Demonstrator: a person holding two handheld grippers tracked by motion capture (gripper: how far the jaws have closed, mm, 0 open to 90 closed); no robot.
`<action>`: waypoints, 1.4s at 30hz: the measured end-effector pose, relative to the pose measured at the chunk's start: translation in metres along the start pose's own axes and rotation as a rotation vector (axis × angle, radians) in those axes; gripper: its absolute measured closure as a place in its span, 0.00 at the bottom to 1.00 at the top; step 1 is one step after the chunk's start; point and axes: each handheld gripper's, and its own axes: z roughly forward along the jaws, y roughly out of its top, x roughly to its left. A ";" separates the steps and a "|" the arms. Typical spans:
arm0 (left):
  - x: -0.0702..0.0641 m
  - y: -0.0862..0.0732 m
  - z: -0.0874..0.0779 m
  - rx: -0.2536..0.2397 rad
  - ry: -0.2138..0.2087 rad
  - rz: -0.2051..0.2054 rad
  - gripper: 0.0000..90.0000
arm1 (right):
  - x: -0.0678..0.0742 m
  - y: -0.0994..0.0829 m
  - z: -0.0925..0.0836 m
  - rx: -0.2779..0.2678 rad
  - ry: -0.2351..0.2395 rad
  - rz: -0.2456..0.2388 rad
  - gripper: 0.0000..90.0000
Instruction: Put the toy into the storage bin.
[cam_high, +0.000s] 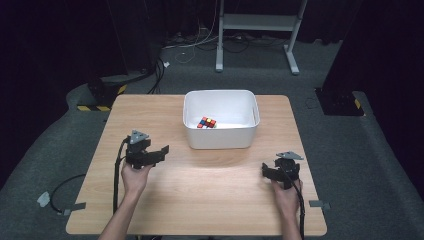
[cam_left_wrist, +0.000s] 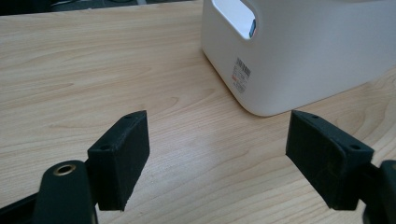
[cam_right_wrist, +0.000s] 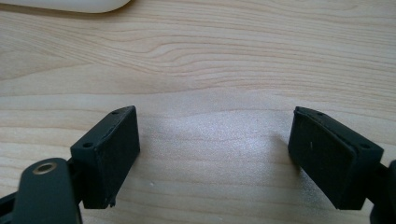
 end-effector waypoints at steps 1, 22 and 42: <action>0.000 0.000 0.001 0.004 0.000 0.003 0.25 | 0.000 0.000 0.000 0.000 0.000 0.000 0.18; 0.000 -0.005 0.014 0.042 0.027 0.018 0.25 | 0.000 0.000 0.000 0.000 0.000 0.000 0.18; 0.001 -0.015 0.025 0.068 0.049 0.006 0.25 | 0.000 0.000 0.000 0.000 0.000 0.000 0.18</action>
